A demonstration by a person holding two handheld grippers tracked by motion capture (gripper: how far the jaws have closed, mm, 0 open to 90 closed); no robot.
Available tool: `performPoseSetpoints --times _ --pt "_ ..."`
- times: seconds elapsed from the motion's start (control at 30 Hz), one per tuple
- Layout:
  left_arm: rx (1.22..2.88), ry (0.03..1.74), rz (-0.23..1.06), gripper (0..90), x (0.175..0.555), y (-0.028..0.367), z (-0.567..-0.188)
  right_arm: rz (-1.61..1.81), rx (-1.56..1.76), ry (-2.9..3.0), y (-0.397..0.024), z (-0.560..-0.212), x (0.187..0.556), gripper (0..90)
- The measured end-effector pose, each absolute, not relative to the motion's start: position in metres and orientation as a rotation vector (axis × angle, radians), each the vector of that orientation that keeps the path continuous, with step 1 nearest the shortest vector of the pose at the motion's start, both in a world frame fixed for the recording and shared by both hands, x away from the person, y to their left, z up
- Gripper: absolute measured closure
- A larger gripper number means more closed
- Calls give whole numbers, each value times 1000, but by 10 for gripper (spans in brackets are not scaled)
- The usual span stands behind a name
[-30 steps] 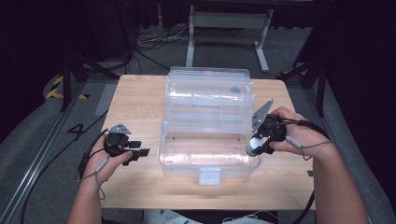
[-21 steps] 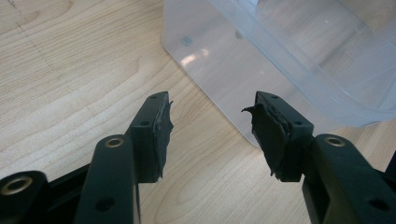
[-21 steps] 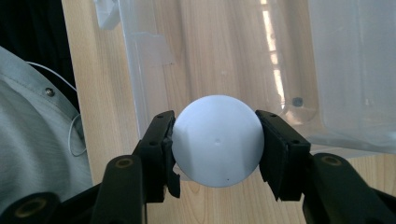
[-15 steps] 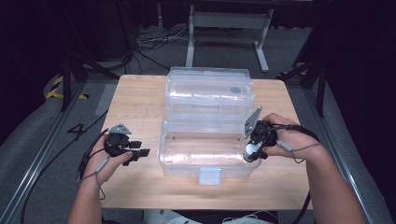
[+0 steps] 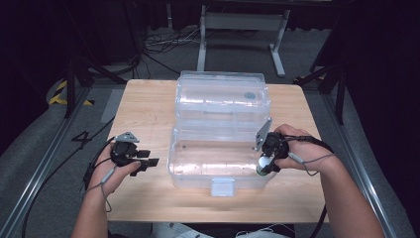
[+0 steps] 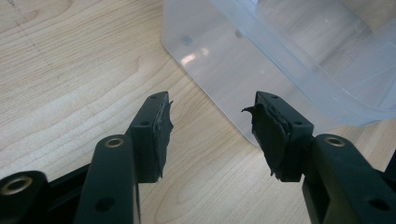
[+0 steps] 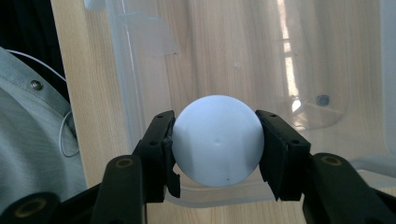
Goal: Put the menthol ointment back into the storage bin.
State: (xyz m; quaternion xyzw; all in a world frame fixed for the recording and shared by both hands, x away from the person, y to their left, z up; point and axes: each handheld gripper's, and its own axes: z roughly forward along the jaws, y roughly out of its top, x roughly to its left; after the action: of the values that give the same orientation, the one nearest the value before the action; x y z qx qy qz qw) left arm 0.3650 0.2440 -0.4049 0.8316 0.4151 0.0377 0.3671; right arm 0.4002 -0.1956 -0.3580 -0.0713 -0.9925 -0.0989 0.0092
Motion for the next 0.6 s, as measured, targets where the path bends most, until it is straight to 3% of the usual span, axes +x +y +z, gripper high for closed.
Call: performPoseSetpoints --times 0.6 --pt "2139 1066 92 475 365 244 -405 -260 -217 -3092 -191 -376 404 503"
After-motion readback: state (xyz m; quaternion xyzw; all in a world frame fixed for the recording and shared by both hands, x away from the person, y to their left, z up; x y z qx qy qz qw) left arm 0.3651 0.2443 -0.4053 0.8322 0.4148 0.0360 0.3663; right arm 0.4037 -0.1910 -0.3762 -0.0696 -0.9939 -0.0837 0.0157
